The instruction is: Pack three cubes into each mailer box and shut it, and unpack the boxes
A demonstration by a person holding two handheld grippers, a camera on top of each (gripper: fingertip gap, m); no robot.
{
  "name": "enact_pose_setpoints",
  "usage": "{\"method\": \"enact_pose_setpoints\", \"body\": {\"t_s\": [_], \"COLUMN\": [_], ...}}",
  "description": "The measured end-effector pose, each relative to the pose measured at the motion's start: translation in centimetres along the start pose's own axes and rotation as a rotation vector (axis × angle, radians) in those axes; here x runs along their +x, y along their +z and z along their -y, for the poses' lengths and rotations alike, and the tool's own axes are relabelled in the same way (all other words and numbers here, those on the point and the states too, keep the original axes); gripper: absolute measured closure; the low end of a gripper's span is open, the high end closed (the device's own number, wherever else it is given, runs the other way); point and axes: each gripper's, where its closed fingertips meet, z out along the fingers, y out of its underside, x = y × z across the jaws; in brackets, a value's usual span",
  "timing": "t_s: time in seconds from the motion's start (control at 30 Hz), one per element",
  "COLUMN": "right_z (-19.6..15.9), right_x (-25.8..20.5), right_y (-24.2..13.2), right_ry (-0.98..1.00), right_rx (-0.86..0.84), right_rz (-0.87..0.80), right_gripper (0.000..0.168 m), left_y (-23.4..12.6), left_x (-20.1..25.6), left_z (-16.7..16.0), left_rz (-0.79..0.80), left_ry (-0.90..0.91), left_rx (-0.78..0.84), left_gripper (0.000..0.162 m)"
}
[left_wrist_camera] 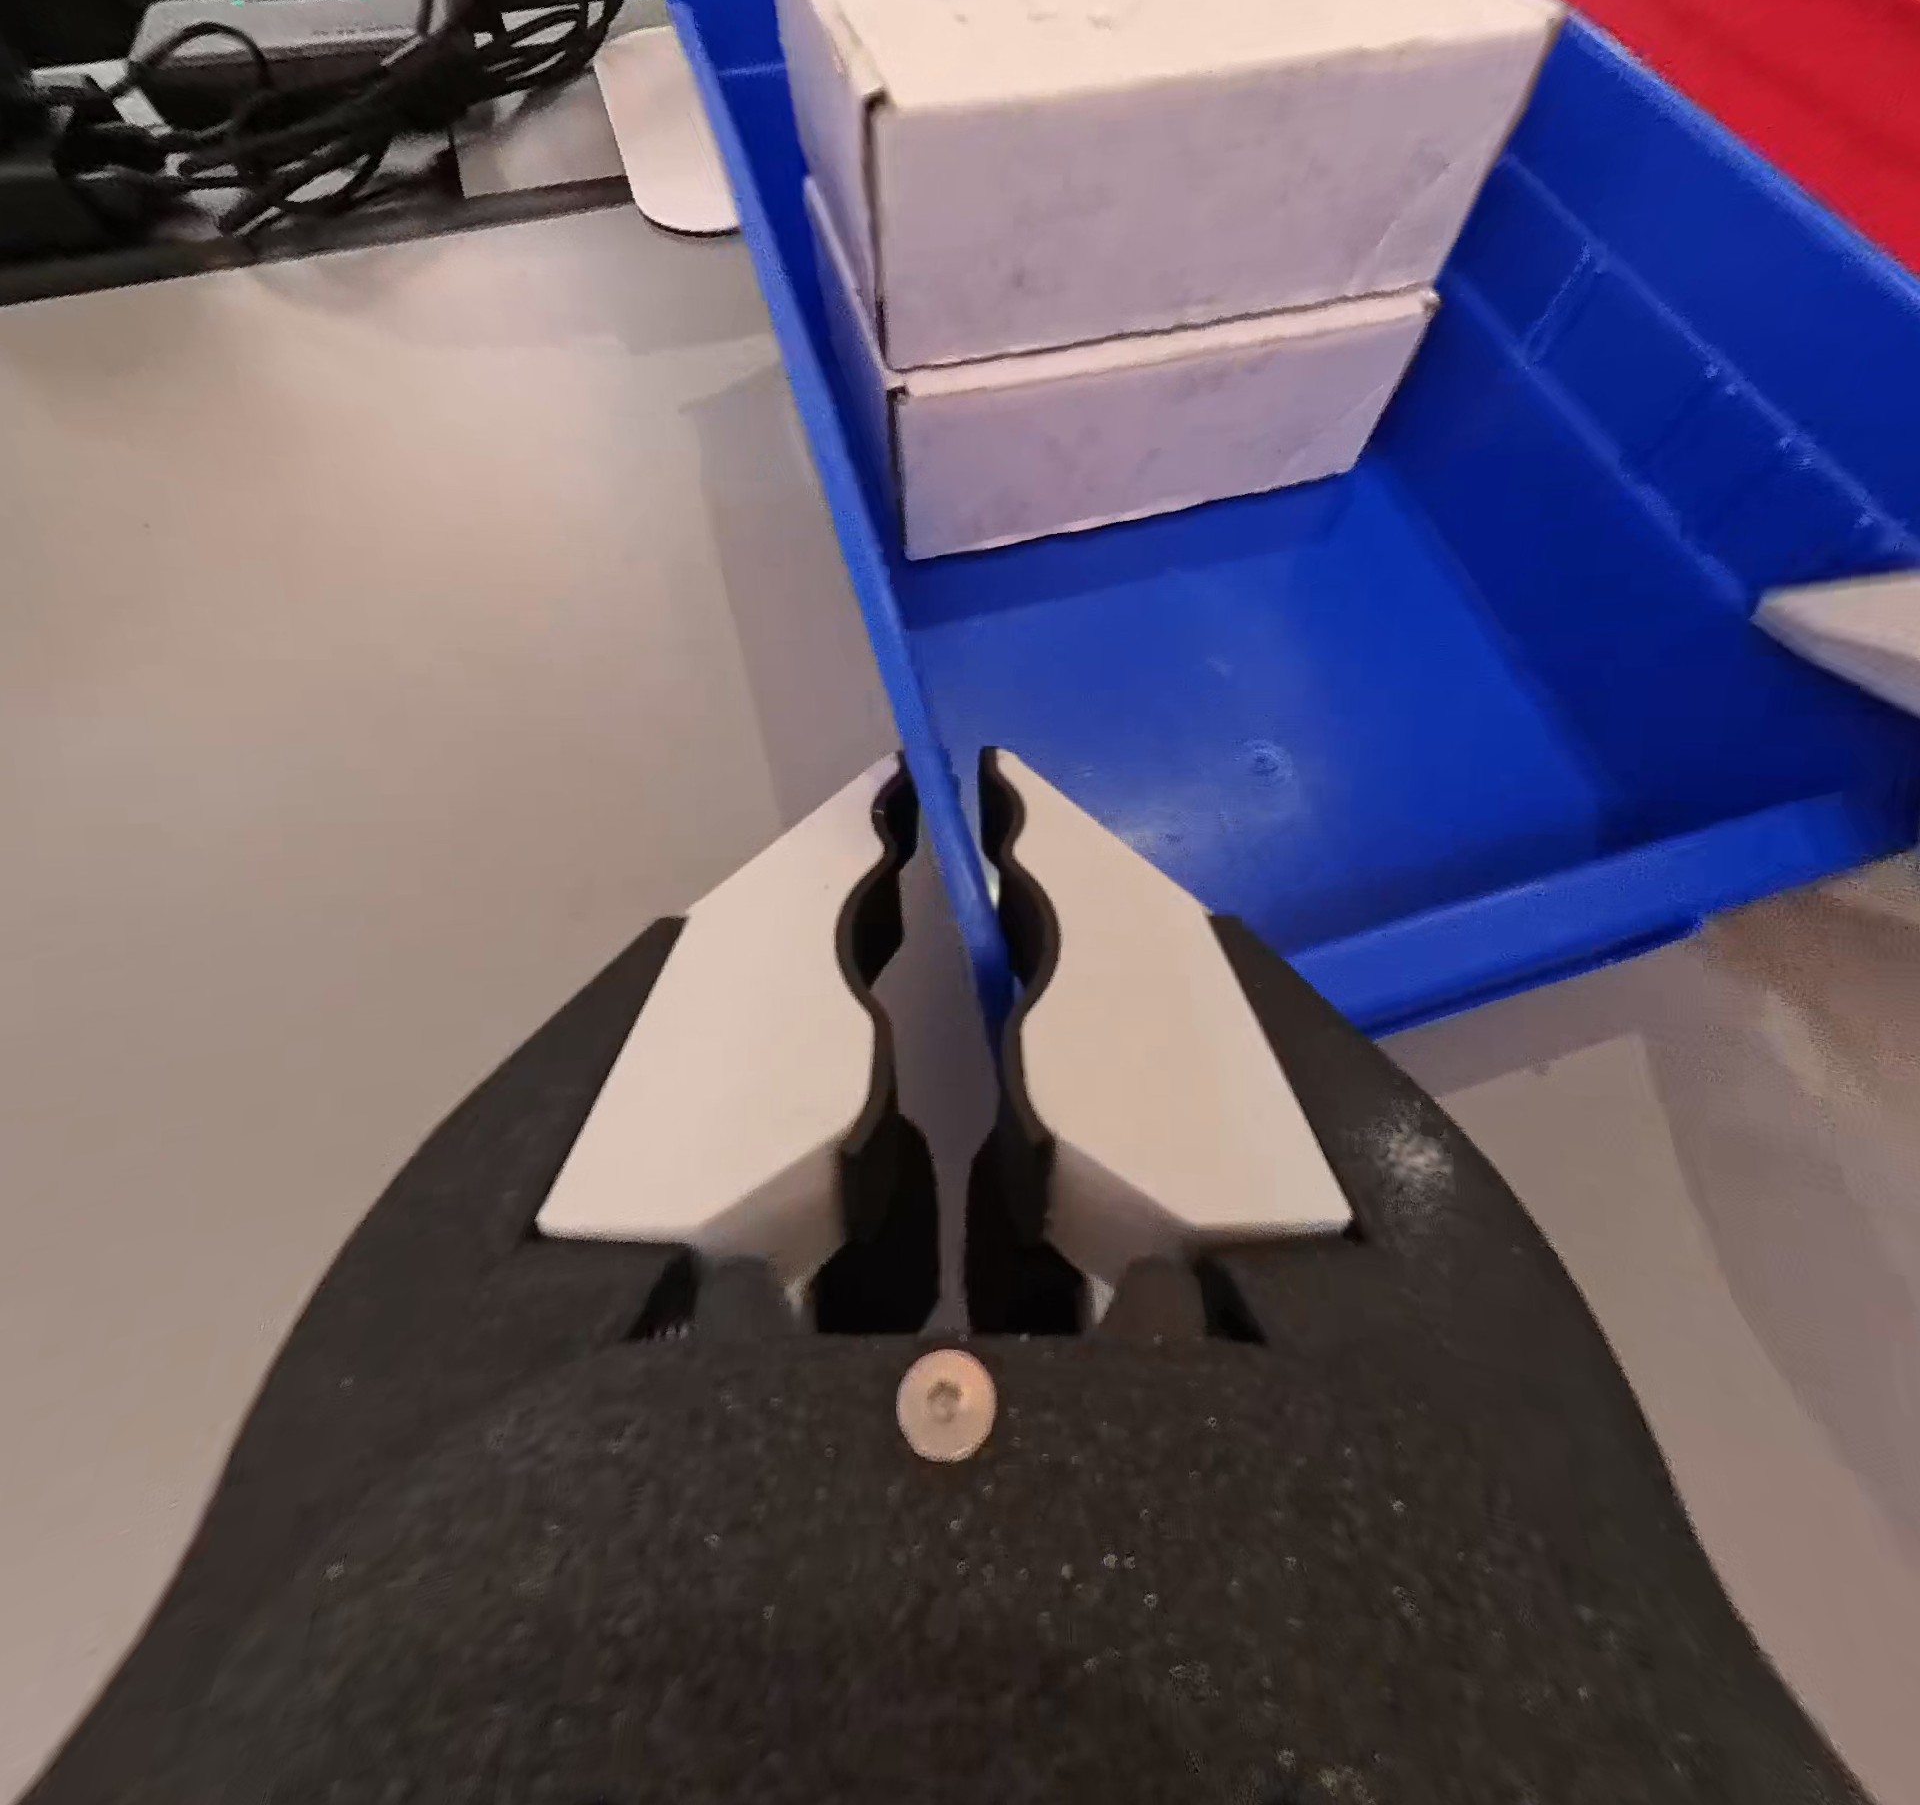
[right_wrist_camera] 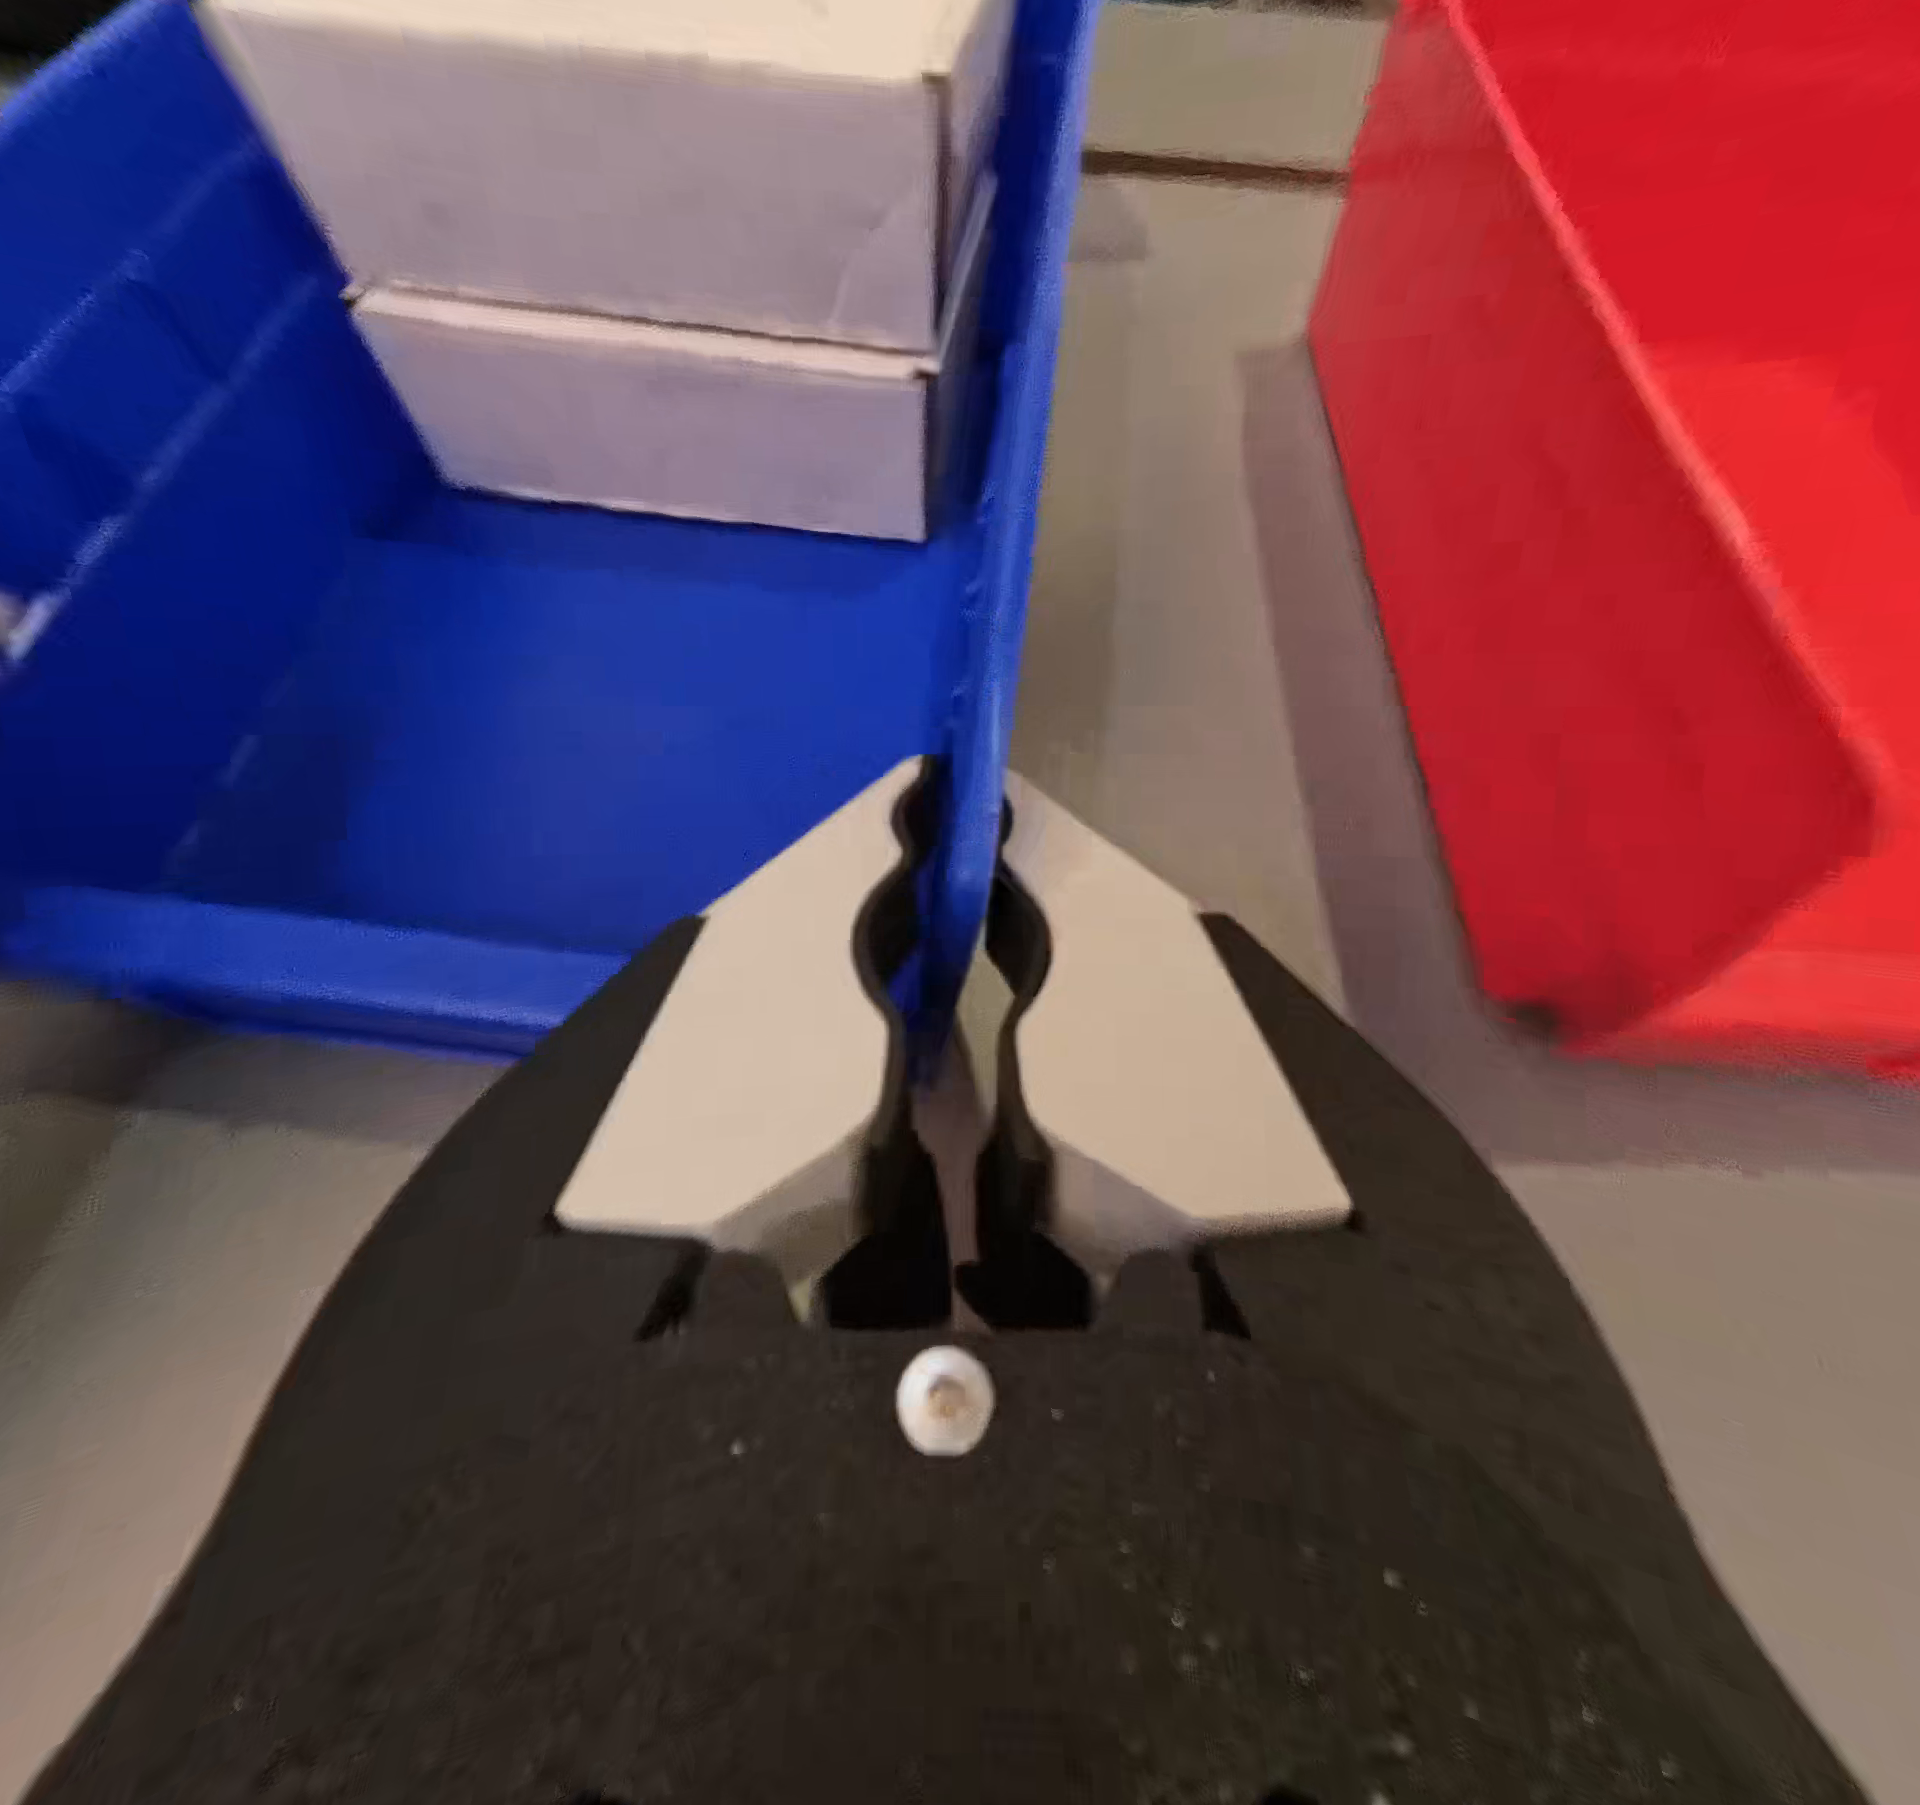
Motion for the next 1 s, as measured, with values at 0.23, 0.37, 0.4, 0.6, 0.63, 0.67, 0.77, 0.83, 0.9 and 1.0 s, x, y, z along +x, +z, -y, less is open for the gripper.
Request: {"method": "enact_pose_setpoints", "body": {"t_s": [0.23, 0.37, 0.4, 0.6, 0.63, 0.67, 0.77, 0.83, 0.9, 1.0], "right_z": [1.1, 3.8, 4.5, 6.6, 6.4, 6.0, 4.3, 3.9, 3.7, 3.6], "right_x": [-6.7, -14.4, -16.5, -27.4, -28.4, -29.2, -30.1, -30.0, -29.9, -30.4], "right_y": [0.3, 1.3, 1.5, 3.5, 3.9, 4.2, 5.0, 4.9, 4.6, 2.8], "right_ry": [0.080, 0.027, 0.022, -0.057, -0.065, -0.065, -0.074, -0.061, -0.071, -0.092], "right_rx": [-0.004, 0.040, 0.050, 0.082, 0.072, 0.063, 0.043, 0.081, 0.085, 0.046], "right_rz": [0.004, 0.048, 0.063, 0.105, 0.104, 0.107, 0.100, 0.133, 0.173, 0.310], "right_gripper": [0.165, 0.165, 0.165, 0.165, 0.165, 0.165, 0.165, 0.165, 0.163, 0.159], "left_y": [-2.1, -4.9, -5.5, -7.4, -7.5, -7.6, -7.6, -7.6, -7.6, -7.7], "left_x": [-6.4, -13.7, -15.7, -26.6, -27.7, -28.5, -29.3, -29.3, -29.3, -29.4], "left_z": [1.0, 0.9, 0.9, -1.4, -2.0, -2.6, -3.8, -3.9, -4.0, -4.1], "left_rz": [0.098, 0.182, 0.191, 0.210, 0.210, 0.211, 0.212, 0.223, 0.249, 0.282], "left_ry": [0.004, 0.001, -0.016, -0.112, -0.128, -0.136, -0.115, -0.091, -0.075, -0.061], "left_rx": [0.004, 0.028, 0.035, 0.045, 0.045, 0.039, 0.017, 0.006, -0.009, -0.015], "left_gripper": [0.160, 0.160, 0.160, 0.160, 0.160, 0.160, 0.160, 0.159, 0.159, 0.158]}}
